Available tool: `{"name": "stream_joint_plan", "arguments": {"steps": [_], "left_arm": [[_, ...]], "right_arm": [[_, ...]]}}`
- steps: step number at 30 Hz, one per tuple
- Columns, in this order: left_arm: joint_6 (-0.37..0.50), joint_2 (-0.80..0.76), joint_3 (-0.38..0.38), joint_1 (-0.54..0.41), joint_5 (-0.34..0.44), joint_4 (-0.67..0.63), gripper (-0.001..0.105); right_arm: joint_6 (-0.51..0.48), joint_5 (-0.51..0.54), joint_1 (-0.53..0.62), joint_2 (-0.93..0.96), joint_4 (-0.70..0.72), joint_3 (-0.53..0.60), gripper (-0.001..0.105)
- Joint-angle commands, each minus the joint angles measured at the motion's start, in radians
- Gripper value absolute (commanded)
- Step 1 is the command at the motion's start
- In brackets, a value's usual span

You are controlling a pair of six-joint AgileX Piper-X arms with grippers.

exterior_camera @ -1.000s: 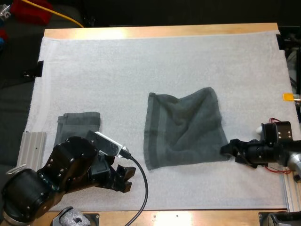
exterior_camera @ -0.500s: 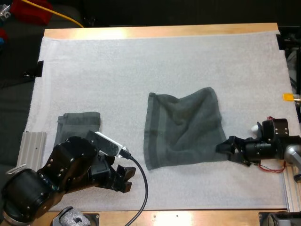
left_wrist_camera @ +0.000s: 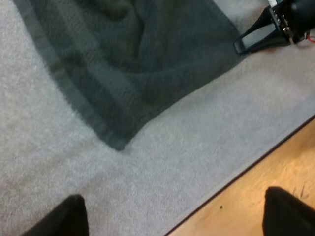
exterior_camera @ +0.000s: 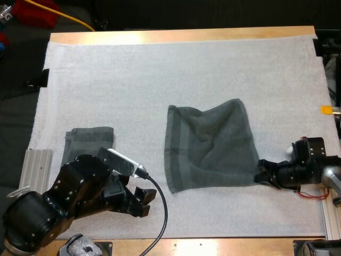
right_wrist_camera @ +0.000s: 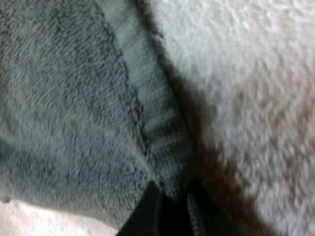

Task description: Pick towel from pile, fold and stack

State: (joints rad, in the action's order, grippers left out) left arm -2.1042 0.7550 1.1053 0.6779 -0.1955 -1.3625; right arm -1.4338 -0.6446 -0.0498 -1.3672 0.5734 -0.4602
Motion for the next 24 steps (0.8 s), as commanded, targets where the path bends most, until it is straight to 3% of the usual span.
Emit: {"name": "stream_joint_plan", "arguments": {"steps": [1,5,6,7,11,16,24], "left_arm": [[-0.021,0.002,-0.018,0.002,0.005,0.025,0.070],[-0.052,0.016,-0.094,0.002,0.000,0.110,0.070],[-0.096,0.053,-0.206,0.002,-0.053,0.223,0.070],[-0.114,0.076,-0.254,0.002,-0.080,0.277,0.070],[-0.146,0.146,-0.348,0.002,-0.128,0.394,0.070],[-0.159,0.264,-0.398,0.002,-0.161,0.529,0.070],[-0.168,0.565,-0.398,0.002,-0.168,0.641,0.070]], "right_arm": [[-0.017,0.014,0.000,0.025,0.018,0.000,0.001],[-0.020,0.021,0.000,0.064,0.051,0.000,0.001],[-0.029,0.043,0.000,0.095,0.087,0.000,0.001],[-0.039,0.051,0.000,0.108,0.106,0.000,0.001],[-0.048,0.051,0.000,0.118,0.130,0.000,0.001],[-0.066,0.051,0.000,0.118,0.152,0.000,0.001],[-0.081,0.051,0.000,0.118,0.167,0.000,0.001]]}}
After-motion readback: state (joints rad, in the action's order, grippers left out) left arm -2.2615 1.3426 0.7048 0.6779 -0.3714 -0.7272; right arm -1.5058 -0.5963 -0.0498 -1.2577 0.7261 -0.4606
